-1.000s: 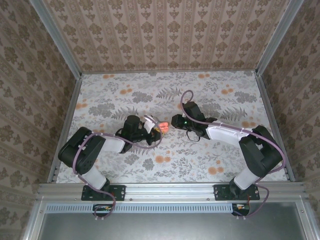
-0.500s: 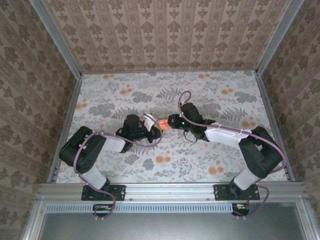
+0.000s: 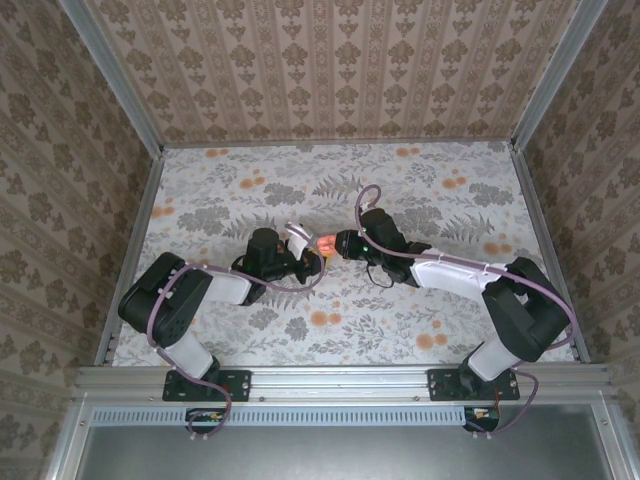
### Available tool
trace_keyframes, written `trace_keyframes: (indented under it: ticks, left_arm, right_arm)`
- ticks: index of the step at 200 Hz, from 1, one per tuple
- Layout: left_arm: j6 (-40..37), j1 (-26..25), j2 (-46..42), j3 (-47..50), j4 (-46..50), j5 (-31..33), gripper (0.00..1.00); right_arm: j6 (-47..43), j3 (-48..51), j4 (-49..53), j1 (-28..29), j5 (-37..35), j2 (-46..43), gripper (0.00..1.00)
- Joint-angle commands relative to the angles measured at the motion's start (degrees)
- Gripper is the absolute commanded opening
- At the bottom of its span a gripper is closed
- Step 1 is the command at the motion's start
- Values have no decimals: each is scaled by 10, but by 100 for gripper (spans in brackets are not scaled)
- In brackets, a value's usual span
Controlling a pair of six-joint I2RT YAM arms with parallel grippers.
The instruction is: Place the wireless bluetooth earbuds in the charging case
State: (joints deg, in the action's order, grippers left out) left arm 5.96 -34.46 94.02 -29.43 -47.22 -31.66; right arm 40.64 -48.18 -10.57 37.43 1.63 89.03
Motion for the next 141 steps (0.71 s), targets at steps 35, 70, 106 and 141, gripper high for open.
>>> trace_keyframes:
  ticks: [35,70,106,141]
  left_arm:
    - [13,4,-26,-17,-31,0,18]
    - [15,4,-30,-15,-45,-14,18]
    - [14,3,-32,-14,-48,-25,18]
    - [5,3,-32,-14,-45,-31,18]
  right_arm:
    - [-19,8,6,11,-31,-19,22]
    - [-16,-7,-1,12,-19,-2,22]
    - [-16,-13,-7,12,-13,3,22]
    - [-17,-21,-10,10,15,6,22]
